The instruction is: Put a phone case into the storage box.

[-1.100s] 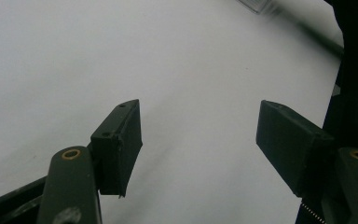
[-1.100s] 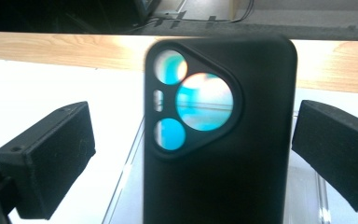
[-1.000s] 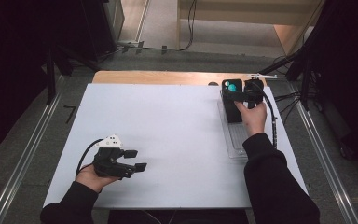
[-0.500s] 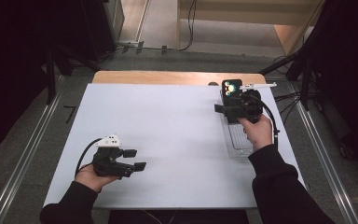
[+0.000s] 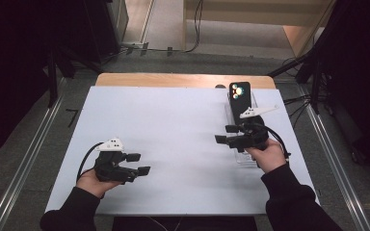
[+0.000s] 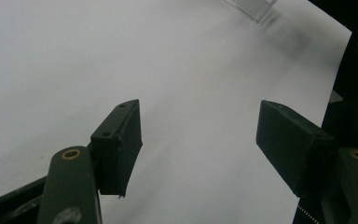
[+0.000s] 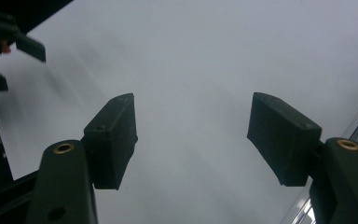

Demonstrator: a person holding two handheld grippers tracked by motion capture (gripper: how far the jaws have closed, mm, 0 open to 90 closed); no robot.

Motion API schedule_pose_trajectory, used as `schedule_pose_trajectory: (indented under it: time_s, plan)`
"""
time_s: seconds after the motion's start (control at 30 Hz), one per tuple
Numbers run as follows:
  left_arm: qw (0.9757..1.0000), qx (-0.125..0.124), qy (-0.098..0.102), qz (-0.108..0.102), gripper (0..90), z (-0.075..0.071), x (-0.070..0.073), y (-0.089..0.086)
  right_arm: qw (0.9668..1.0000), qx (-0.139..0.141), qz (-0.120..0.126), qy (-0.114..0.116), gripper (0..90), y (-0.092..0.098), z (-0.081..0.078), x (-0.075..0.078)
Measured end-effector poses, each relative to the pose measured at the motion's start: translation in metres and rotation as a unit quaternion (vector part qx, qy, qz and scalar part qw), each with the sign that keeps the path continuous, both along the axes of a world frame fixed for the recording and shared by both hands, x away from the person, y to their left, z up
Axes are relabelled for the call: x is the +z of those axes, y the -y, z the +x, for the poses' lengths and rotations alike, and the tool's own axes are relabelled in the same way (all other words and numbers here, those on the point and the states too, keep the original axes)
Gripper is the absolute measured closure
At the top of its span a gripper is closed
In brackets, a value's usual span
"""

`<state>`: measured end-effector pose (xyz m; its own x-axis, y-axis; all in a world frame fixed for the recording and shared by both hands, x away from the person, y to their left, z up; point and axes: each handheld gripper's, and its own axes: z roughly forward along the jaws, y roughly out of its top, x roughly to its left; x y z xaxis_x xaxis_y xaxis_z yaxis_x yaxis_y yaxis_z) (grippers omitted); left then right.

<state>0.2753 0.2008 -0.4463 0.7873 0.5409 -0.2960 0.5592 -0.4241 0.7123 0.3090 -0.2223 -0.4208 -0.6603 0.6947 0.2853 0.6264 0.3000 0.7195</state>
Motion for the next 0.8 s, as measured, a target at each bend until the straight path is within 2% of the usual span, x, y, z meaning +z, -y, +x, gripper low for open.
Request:
schedule_pose_trajectory:
  time_s: [0.13,0.27,0.43,0.57,0.8]
  plan:
    - [1.0,0.001,-0.002,-0.004,31.8,-0.002,0.0,-0.001,0.9996,0.025,-0.014,0.004,31.4,0.0,-0.014,-0.007]
    - [1.0,0.002,-0.005,-0.007,31.8,-0.004,0.0,-0.002,0.9992,0.04,-0.008,-0.003,31.4,0.003,-0.026,-0.014]
    - [0.9999,0.003,-0.005,-0.009,31.8,-0.007,-0.001,-0.002,0.9989,0.044,-0.015,0.009,31.0,0.01,-0.04,-0.02]
    - [1.0,0.005,-0.004,-0.008,31.8,-0.009,-0.002,-0.003,0.9987,0.051,-0.009,0.005,30.6,0.017,-0.052,-0.027]
    - [0.9999,0.011,-0.002,-0.006,31.7,-0.009,-0.004,-0.002,0.9983,0.054,-0.023,0.0,29.8,0.02,-0.061,-0.034]
